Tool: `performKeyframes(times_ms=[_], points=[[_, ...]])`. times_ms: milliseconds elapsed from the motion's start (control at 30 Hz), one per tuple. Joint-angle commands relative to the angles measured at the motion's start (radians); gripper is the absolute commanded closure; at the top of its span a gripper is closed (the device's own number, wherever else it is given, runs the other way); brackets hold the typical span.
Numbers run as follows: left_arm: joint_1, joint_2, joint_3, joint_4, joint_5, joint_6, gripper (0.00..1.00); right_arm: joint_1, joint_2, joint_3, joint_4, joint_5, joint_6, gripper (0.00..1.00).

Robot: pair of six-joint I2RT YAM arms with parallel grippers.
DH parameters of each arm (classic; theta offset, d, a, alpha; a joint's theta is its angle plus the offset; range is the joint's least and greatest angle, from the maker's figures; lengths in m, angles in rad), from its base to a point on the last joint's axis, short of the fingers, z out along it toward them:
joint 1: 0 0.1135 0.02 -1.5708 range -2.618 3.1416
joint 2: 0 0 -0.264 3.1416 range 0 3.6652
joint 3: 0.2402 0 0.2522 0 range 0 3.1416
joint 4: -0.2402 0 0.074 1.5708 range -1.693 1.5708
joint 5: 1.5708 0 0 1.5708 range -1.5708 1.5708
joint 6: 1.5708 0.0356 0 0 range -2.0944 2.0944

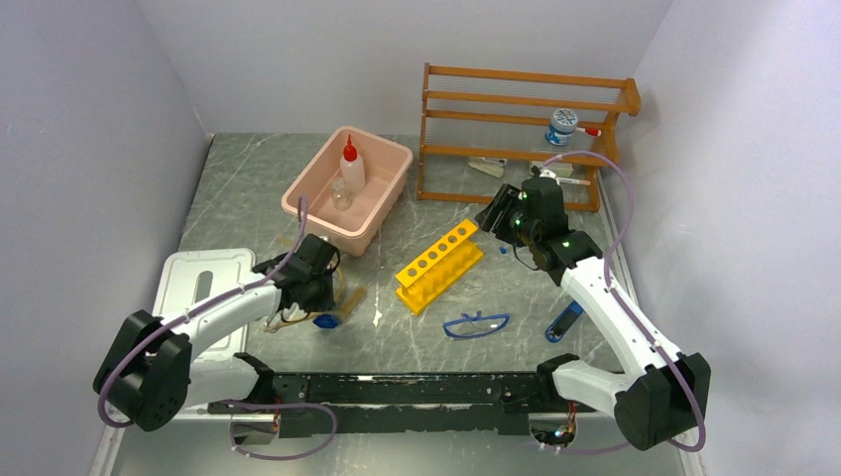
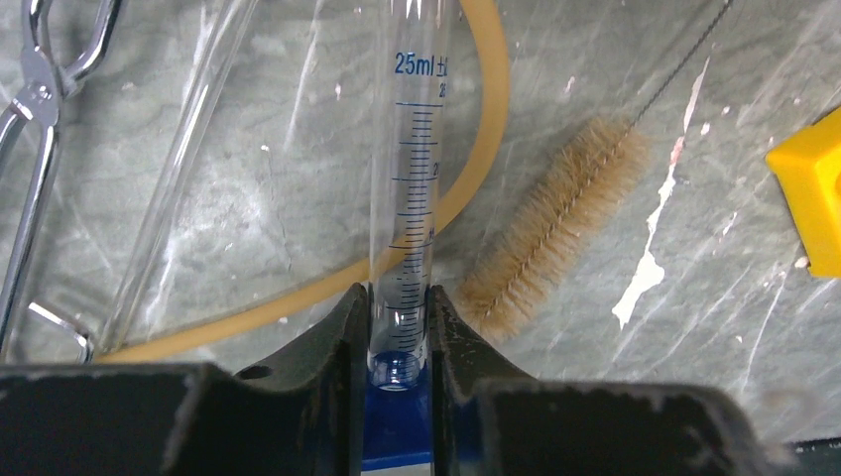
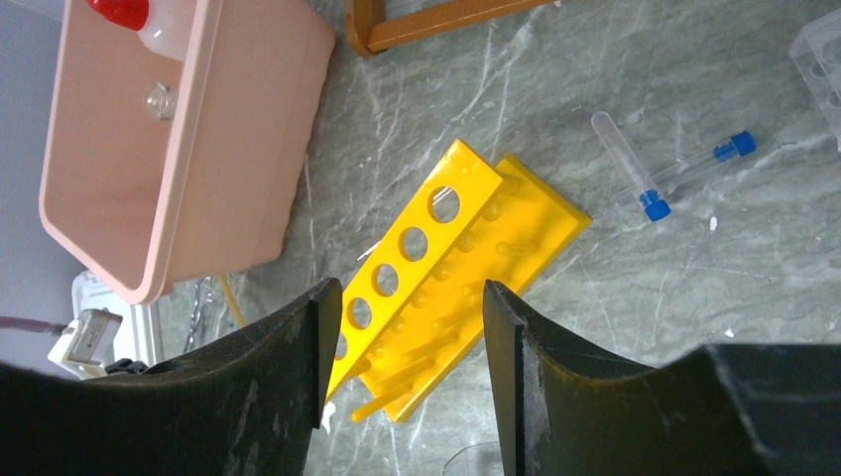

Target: Organize the chemistry lab equipment

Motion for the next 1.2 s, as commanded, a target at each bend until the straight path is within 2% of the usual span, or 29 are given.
performKeyframes(times_ms=[0, 67, 433, 767, 867, 1000, 1167], points=[[-0.009, -0.006, 0.101, -0.151, 0.045, 0.008, 0.91, 0.004, -0.027, -0.012, 0.003, -0.003, 0.014, 0.42], [-0.009, -0.009, 0.147, -0.215, 0.061, 0.014, 0.95, 0.003, -0.035, -0.015, 0.007, -0.003, 0.019, 0.42], [-0.009, -0.076, 0.264, -0.502, 0.151, 0.022, 0.95, 0.003, -0.050, -0.019, 0.023, -0.016, 0.036, 0.42], [-0.009, -0.146, 0.382, -0.713, 0.050, -0.010, 0.95, 0.005, -0.043, -0.020, 0.057, -0.026, 0.058, 0.42], [-0.009, -0.155, 0.373, -0.729, 0.056, 0.006, 0.95, 0.004, -0.040, -0.015, 0.071, -0.020, 0.060, 0.42], [-0.009, -0.117, 0.350, -0.761, 0.073, 0.033, 0.95, 0.003, -0.036, -0.004, 0.089, -0.008, 0.057, 0.41], [-0.009, -0.074, 0.391, -0.805, -0.003, 0.044, 0.95, 0.004, -0.028, 0.004, 0.105, -0.005, 0.057, 0.41]])
